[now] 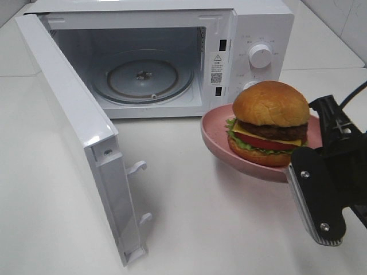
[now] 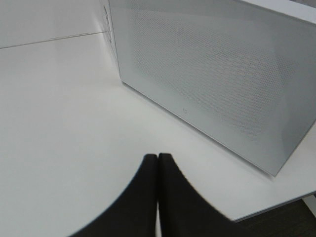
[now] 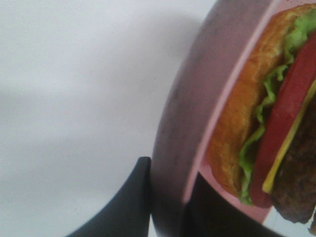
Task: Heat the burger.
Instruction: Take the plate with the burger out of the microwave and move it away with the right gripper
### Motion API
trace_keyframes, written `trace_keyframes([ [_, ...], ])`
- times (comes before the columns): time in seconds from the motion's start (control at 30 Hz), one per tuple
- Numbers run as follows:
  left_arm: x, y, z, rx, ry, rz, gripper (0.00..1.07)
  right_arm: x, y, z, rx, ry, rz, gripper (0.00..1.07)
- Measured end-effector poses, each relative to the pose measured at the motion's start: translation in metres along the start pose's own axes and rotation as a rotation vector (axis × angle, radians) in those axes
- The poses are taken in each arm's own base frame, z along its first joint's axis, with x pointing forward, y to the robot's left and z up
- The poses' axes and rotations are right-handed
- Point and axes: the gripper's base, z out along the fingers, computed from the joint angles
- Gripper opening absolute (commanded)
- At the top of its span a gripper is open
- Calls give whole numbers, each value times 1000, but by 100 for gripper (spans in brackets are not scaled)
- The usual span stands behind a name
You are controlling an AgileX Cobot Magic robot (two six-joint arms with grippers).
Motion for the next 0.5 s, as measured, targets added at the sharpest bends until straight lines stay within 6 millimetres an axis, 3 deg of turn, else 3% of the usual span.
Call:
trace_keyframes([
  [0.5,0,0,0,0,0,0,0,17,26,0,-77,159,348,0],
])
